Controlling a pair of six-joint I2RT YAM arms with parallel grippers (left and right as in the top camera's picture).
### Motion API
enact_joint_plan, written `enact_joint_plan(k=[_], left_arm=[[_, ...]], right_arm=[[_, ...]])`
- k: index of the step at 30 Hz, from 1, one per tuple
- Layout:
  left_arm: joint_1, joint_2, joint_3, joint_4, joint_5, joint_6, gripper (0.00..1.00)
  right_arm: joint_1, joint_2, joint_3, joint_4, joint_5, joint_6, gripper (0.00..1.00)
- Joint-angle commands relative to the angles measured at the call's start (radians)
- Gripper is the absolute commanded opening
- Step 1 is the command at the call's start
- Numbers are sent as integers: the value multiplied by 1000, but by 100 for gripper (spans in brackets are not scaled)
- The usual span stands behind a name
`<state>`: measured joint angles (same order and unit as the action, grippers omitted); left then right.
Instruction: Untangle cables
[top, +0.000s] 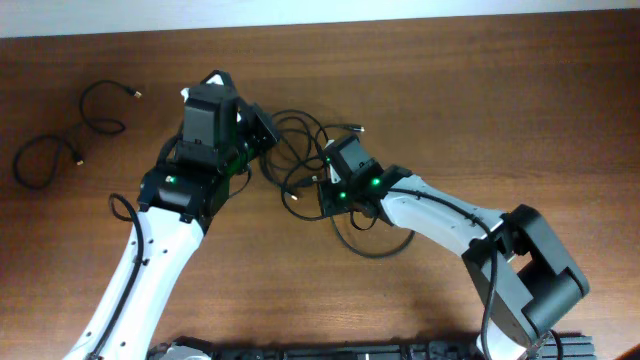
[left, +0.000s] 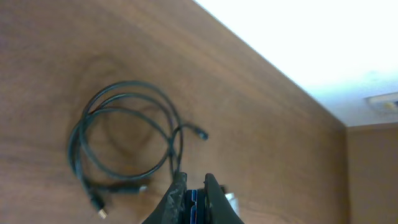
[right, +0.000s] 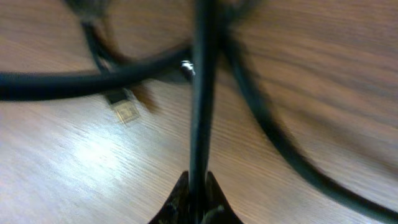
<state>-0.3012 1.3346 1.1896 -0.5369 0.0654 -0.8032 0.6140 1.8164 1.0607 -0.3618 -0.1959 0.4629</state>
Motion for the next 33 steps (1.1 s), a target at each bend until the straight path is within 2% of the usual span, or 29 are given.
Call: enact_joint_plan(k=[1, 3, 7, 10, 13, 18, 21, 24, 29, 33], left_arm=[[23, -28, 8, -47, -56, 17, 4], [46, -28, 8, -79, -60, 17, 1], [108, -28, 8, -113, -64, 32, 0], [157, -28, 8, -129, -63, 35, 0], [200, -28, 8, -139, -66, 43, 0], [277, -28, 9, -139, -66, 100, 0], [342, -28, 9, -139, -66, 102, 0], [417, -34, 10, -139, -66, 102, 0], [565, -78, 10, -139, -62, 103, 0], [647, -149, 10, -137, -65, 166, 0]], right_arm=[[-121, -92, 41, -98, 25, -57, 4], [-226, -146, 48, -170, 29, -99, 4], [-442, -217, 49, -271, 28, -177, 4], [-634, -232, 49, -345, 24, -191, 4], [-768, -231, 48, -388, 24, -190, 4], [-902, -230, 48, -403, 25, -189, 4], [-968, -223, 48, -418, 86, -105, 4], [-1032, -218, 48, -431, 134, -87, 4], [-1157, -212, 48, -460, 141, -34, 4], [-1228, -203, 48, -472, 142, -25, 4]])
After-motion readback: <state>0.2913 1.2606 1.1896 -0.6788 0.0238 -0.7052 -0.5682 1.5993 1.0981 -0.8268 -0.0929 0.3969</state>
